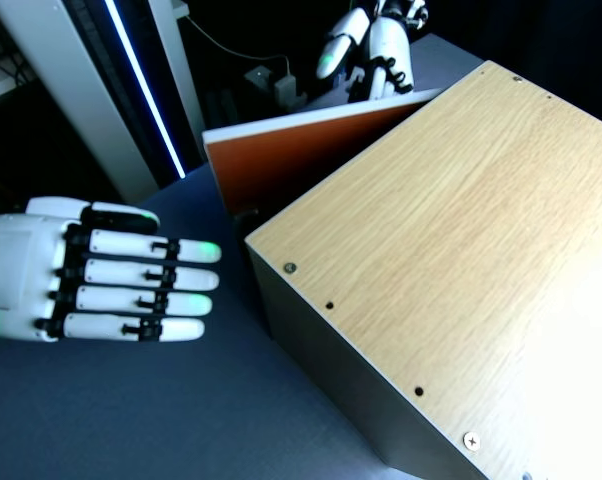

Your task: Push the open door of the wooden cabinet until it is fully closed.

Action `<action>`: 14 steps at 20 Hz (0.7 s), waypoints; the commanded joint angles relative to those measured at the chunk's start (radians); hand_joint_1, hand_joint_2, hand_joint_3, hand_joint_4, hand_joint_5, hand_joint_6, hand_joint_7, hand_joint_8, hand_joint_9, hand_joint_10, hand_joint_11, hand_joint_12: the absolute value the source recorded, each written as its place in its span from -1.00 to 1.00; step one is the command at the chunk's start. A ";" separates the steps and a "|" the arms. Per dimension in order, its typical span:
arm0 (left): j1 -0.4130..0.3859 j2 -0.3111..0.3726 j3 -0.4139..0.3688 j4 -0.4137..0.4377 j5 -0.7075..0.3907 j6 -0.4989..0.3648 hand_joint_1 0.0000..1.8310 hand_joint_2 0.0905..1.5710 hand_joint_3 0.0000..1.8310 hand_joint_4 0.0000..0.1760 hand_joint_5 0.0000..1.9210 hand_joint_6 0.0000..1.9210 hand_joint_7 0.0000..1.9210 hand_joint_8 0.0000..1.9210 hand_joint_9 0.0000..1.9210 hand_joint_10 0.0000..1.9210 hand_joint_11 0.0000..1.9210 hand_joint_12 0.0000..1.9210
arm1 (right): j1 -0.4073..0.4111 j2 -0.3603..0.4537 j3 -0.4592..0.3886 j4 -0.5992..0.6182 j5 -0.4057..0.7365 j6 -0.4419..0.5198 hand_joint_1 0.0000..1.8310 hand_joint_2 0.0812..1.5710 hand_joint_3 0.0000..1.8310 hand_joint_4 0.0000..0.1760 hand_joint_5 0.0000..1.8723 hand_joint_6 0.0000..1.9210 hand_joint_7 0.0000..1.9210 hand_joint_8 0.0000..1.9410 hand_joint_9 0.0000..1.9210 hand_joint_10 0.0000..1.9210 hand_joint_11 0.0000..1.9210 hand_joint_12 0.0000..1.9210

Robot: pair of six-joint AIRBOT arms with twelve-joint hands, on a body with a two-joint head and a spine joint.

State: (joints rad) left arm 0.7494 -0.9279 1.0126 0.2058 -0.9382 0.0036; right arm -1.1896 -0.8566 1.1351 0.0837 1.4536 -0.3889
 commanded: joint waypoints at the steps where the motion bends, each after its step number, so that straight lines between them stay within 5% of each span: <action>1: -0.020 -0.007 0.006 -0.016 -0.095 -0.004 -1.00 0.92 -1.00 -1.00 -0.88 -1.00 -0.90 -1.00 -0.92 -1.00 -0.94 -0.96 | 0.004 -0.001 0.003 0.029 0.123 0.011 -0.46 0.72 -1.00 -1.00 -0.72 -1.00 -0.78 -1.00 -0.80 -1.00 -1.00 -0.51; 10: -0.122 -0.047 0.059 -0.020 -0.062 -0.004 -1.00 0.85 -1.00 -1.00 -0.88 -1.00 -0.90 -1.00 -0.86 -0.98 -0.82 -0.90 | 0.004 -0.001 0.005 0.029 0.123 0.012 -0.44 0.71 -1.00 -1.00 -0.73 -1.00 -0.79 -1.00 -0.81 -1.00 -0.98 -0.52; 14: -0.126 -0.046 0.068 -0.058 -0.086 -0.004 -1.00 0.85 -1.00 -1.00 -0.92 -1.00 -0.94 -1.00 -0.92 -1.00 -0.92 -0.93 | 0.004 -0.002 0.006 0.029 0.123 0.012 -0.43 0.71 -1.00 -1.00 -0.73 -1.00 -0.79 -1.00 -0.81 -1.00 -0.97 -0.52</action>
State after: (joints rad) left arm 0.6380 -0.9768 1.0760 0.1879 -0.8879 0.0029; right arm -1.1896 -0.8566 1.1362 0.0841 1.4536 -0.3870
